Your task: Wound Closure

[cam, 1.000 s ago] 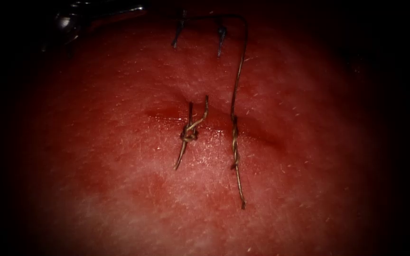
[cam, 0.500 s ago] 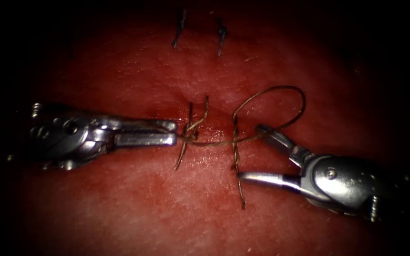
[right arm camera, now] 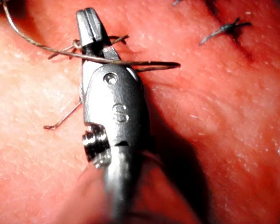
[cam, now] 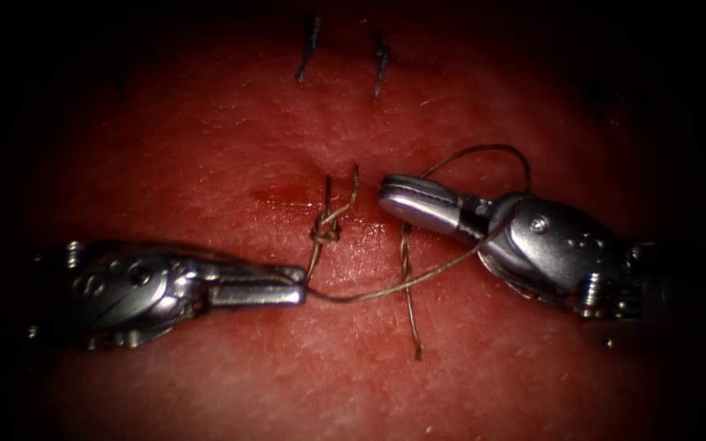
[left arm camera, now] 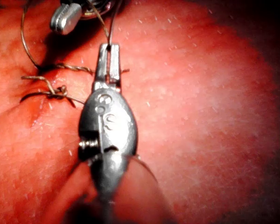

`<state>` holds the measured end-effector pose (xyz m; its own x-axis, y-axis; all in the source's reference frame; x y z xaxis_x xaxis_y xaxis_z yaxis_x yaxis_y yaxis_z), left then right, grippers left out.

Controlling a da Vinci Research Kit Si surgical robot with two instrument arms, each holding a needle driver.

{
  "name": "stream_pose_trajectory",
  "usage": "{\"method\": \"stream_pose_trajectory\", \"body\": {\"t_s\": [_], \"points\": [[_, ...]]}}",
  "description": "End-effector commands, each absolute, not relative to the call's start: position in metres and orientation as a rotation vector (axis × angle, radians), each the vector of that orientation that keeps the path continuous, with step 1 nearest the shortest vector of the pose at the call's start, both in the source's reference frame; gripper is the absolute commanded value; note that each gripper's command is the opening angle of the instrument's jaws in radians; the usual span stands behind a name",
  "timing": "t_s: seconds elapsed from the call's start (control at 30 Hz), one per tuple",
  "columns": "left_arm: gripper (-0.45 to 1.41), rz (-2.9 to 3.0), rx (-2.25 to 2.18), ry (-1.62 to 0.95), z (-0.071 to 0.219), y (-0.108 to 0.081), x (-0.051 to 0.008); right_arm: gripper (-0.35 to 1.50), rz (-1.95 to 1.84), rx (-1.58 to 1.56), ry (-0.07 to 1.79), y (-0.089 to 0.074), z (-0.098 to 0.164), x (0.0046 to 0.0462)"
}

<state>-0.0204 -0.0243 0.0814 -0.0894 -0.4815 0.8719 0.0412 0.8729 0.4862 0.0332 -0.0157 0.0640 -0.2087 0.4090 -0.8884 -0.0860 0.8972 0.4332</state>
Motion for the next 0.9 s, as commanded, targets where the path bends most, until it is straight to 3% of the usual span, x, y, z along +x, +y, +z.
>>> {"method": "stream_pose_trajectory", "body": {"t_s": [0.03,0.37,0.4,0.57,0.6,0.8,0.83,0.87,0.9], "points": [[-0.45,-0.451,0.352,-1.608,0.0819,-0.0249,-0.0208,-0.35,0.451,0.26,1.737,-0.0163,0.0642,0.034],[-0.45,-0.42,0.331,-1.455,0.0887,-0.021,-0.0221,-0.05,0.17,0.496,1.759,-0.0158,0.0632,0.0353],[-0.45,-0.41,0.344,-1.46,0.0891,-0.0202,-0.0227,0.02,0.093,0.514,1.736,-0.0157,0.0632,0.0357],[-0.45,-0.399,0.368,-1.459,0.0895,-0.0183,-0.0236,0.0,-0.107,0.561,1.662,-0.0157,0.063,0.0364],[-0.45,-0.394,0.376,-1.466,0.0896,-0.0177,-0.0239,0.12,-0.201,0.574,1.611,-0.0157,0.063,0.0366],[-0.45,-0.376,0.395,-1.482,0.0899,-0.0173,-0.0245,0.31,-0.413,0.609,1.481,-0.0159,0.0628,0.0365],[-0.45,-0.374,0.397,-1.483,0.0899,-0.0173,-0.0245,0.59,-0.478,0.613,1.432,-0.0161,0.0627,0.0362],[-0.45,-0.372,0.399,-1.484,0.0898,-0.0175,-0.0243,0.72,-0.523,0.625,1.388,-0.0163,0.0626,0.0359],[-0.45,-0.369,0.402,-1.485,0.0896,-0.0177,-0.024,1.03,-0.565,0.617,1.322,-0.0164,0.0624,0.0354]]}}
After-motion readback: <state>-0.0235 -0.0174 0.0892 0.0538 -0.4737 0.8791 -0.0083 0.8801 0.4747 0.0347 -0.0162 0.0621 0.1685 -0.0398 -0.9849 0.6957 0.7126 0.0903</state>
